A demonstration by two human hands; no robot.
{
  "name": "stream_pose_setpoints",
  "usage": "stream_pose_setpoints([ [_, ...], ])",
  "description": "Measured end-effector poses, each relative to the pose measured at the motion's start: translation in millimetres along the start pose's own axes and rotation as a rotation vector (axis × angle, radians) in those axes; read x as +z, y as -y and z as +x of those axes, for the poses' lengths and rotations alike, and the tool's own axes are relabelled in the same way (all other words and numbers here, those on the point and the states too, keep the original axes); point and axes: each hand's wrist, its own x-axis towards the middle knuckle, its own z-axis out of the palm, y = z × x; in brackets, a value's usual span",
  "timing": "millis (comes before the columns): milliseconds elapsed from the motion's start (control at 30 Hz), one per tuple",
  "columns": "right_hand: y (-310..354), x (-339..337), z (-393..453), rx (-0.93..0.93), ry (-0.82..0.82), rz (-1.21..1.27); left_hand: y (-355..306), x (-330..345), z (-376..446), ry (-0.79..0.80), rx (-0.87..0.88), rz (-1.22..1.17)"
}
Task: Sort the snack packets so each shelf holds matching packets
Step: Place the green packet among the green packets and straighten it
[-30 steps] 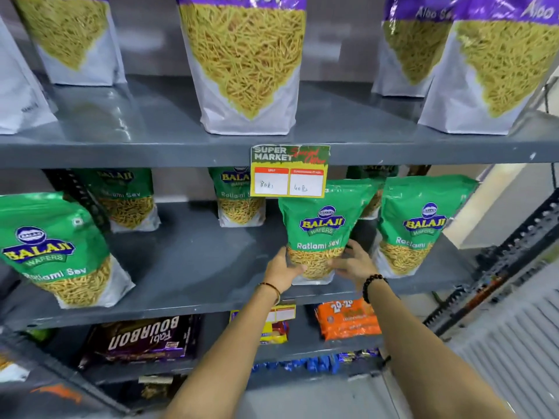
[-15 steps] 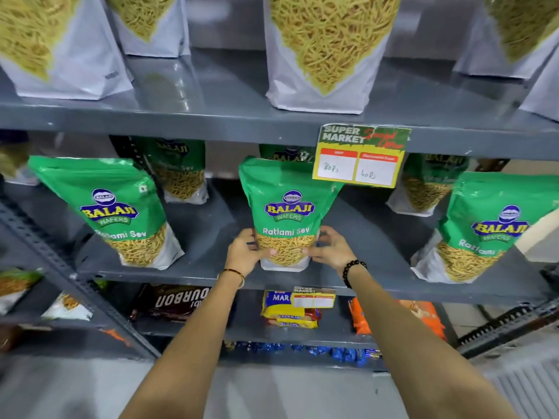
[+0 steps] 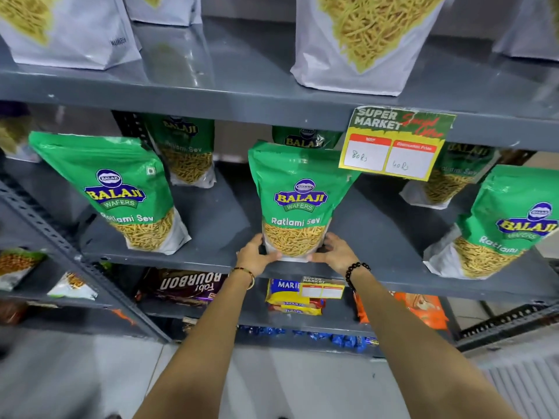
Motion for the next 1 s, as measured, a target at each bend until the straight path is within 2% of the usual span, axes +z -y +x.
stream_pose_setpoints([
  [233, -4.7, -0.5, -3.3, 0.026, -0.051, -0.043, 0.1, -4.0, -5.5, 0.012, -0.026, -0.008],
  [467, -0.8, -1.3, -7.4, 0.007, 0.009, -0.038, -4.0, -6.5, -8.1, 0.031, -0.016, 0.013],
  [1000, 1.0, -5.7, -9.7, 0.012, 0.017, 0.01, -5.1, -4.2, -6.4, 0.028, -0.014, 0.031],
])
